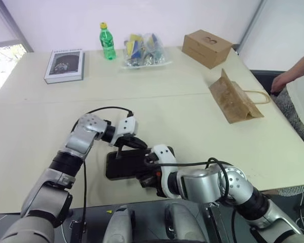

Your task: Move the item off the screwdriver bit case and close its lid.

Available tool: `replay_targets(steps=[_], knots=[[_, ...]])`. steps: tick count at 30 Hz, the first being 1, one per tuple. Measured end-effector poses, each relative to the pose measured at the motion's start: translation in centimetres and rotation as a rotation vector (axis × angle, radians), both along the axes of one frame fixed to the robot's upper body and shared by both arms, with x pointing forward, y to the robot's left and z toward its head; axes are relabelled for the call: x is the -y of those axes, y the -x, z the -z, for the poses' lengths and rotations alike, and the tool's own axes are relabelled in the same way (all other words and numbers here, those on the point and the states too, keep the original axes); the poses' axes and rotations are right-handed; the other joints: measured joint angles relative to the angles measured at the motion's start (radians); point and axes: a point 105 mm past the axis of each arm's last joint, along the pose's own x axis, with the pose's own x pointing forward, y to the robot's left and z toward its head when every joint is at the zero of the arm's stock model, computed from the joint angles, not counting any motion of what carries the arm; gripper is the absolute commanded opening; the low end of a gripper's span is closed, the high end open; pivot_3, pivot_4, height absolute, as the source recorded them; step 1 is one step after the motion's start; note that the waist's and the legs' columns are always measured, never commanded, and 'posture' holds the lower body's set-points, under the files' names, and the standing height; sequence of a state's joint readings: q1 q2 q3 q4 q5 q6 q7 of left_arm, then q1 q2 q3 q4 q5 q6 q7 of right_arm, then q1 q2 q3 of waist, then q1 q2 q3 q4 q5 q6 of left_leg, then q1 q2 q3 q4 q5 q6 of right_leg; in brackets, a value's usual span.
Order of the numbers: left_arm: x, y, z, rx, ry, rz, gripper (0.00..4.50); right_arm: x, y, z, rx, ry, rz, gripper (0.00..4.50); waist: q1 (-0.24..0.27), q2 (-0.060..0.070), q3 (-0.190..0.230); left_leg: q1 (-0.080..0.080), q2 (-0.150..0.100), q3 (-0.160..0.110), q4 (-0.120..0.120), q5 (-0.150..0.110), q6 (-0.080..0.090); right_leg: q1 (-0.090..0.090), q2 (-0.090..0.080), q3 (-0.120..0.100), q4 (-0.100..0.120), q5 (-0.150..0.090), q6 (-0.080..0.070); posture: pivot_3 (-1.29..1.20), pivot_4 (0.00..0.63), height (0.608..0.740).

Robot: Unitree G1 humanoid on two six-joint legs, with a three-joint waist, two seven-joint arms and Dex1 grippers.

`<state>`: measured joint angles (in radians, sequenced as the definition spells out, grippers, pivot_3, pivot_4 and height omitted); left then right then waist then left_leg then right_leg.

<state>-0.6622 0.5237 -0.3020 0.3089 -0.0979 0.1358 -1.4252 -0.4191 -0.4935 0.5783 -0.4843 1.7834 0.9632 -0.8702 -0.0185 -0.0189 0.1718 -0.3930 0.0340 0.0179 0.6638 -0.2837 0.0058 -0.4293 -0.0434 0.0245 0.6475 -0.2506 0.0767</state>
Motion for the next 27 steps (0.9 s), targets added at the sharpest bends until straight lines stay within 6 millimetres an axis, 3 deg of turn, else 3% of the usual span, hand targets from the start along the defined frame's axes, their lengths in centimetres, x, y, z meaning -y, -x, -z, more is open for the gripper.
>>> replay_targets(steps=[27], knots=[[-0.33, -0.02, -0.04, 0.024, -0.012, -0.001, 0.00, -0.25, -0.28, 0.49, 0.188, 0.095, -0.116, 0.02, -0.001, 0.000, 0.000, 0.000, 0.000, 0.000, 0.000, 0.000, 0.000, 0.000, 0.000, 0.000, 0.000, 0.000, -0.001, 0.00, 0.150, 0.740]])
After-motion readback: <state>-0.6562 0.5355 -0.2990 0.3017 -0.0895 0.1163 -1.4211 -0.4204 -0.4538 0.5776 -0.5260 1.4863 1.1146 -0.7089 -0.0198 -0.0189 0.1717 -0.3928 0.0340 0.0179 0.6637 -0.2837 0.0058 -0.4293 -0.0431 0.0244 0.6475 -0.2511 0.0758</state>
